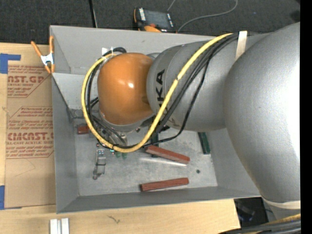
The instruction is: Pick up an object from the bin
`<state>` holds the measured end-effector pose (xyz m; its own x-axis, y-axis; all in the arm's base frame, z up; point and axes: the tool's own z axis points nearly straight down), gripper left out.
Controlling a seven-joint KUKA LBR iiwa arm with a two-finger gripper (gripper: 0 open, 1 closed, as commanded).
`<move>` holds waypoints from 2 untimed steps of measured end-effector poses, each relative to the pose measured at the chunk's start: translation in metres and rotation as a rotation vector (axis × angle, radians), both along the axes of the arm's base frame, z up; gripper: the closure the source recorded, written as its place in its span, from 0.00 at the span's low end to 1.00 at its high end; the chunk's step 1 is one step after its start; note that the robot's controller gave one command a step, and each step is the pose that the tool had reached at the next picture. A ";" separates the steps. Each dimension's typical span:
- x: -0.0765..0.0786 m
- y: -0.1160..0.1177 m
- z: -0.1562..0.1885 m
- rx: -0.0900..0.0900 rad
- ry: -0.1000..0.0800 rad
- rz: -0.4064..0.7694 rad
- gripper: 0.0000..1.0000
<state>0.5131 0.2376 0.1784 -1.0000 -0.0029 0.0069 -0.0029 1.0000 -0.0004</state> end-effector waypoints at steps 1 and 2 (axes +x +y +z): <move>-0.017 -0.061 -0.064 -0.001 -0.001 0.232 0.00; 0.008 -0.126 0.001 -0.001 -0.015 0.171 0.00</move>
Offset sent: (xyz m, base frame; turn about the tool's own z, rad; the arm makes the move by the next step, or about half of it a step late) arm -0.0158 -0.0589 -0.0614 -0.2341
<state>0.5208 0.1114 0.1797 -0.9849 -0.1729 -0.0077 -0.1729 0.9849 -0.0030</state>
